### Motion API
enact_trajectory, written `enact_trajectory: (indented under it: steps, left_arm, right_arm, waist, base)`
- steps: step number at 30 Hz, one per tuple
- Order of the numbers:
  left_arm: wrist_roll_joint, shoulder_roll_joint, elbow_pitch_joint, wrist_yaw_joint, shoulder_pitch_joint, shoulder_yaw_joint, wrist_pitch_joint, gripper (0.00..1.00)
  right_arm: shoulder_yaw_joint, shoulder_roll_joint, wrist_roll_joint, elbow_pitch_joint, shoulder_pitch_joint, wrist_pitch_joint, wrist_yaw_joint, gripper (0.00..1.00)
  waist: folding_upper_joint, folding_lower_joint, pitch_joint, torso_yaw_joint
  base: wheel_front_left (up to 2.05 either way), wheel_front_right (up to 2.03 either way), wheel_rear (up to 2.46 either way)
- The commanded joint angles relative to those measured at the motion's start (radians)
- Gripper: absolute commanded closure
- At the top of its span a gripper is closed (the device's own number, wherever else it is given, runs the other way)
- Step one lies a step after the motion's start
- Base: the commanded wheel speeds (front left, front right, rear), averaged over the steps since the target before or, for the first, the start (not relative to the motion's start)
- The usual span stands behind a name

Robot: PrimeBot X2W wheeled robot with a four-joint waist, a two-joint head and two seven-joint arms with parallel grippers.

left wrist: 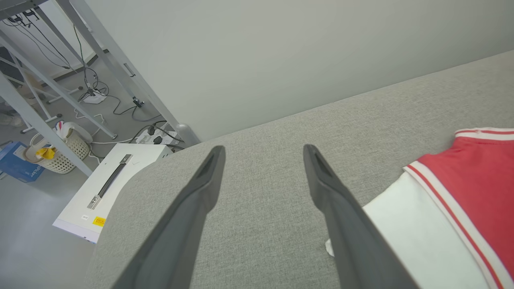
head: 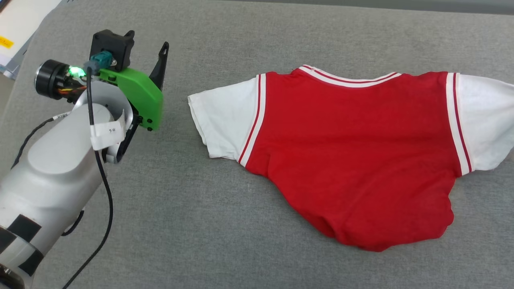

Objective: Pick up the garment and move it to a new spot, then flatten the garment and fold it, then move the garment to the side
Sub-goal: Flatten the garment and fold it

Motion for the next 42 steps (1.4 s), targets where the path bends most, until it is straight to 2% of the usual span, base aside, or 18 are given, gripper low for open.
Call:
enact_trajectory:
  steps: [1,6,11,16,21,26,40,41,42]
  left_arm:
    - [0.001,0.005,0.0,-0.015,-0.033,-0.006,0.023,0.0]
    - [-0.028,0.008,0.008,-0.084,-0.105,-0.027,0.168,0.0]
    - [-0.101,0.0,0.033,-0.178,-0.187,-0.047,0.402,0.0]
    - [-0.185,-0.019,0.061,-0.227,-0.254,-0.061,0.626,0.0]
    - [-0.245,-0.022,0.097,-0.249,-0.287,-0.085,0.805,0.0]
    - [-0.273,-0.034,0.155,-0.251,-0.287,-0.096,0.879,0.0]
    - [-0.25,-0.087,0.277,-0.263,-0.177,-0.195,0.959,0.0]
    - [-0.248,-0.089,0.278,-0.264,-0.172,-0.198,0.957,0.55]
    - [-0.247,-0.091,0.28,-0.265,-0.166,-0.201,0.952,1.0]
  right_arm:
    - [0.004,-0.013,0.004,-0.018,0.008,-0.016,-0.001,1.0]
    - [0.009,-0.037,-0.004,-0.076,0.034,-0.045,-0.001,1.0]
    - [0.019,-0.026,-0.025,-0.121,0.043,-0.049,-0.001,1.0]
    - [0.024,-0.01,-0.038,-0.157,0.035,-0.04,-0.001,1.0]
    - [0.033,0.001,-0.046,-0.182,0.017,-0.036,-0.001,1.0]
    - [0.045,0.009,-0.049,-0.193,-0.003,-0.036,-0.001,1.0]
    - [0.087,0.015,-0.037,-0.164,-0.038,-0.059,-0.001,1.0]
    - [0.09,0.016,-0.036,-0.161,-0.04,-0.06,-0.001,1.0]
    - [0.094,0.017,-0.035,-0.158,-0.044,-0.062,-0.001,1.0]
  waist:
    - [0.0041,-0.0001,-0.027,-0.031]
    - [0.0041,-0.0001,-0.03,-0.061]
    - [0.0041,-0.0001,-0.02,-0.092]
    - [0.0041,-0.0001,0.005,-0.12]
    - [0.0041,-0.0001,0.039,-0.147]
    - [0.0041,-0.0001,0.077,-0.17]
    - [0.0041,-0.0001,0.118,-0.176]
    - [0.0041,-0.0001,0.117,-0.176]
    - [0.0041,-0.0001,0.116,-0.175]
  base:
    - [0.0,0.0,0.0]
    - [0.0,0.0,0.0]
    - [0.0,0.0,0.0]
    - [0.0,0.0,0.0]
    - [0.0,0.0,0.0]
    - [0.0,0.0,0.0]
    - [0.0,0.0,0.0]
    - [0.0,0.0,0.0]
    - [0.0,0.0,0.0]
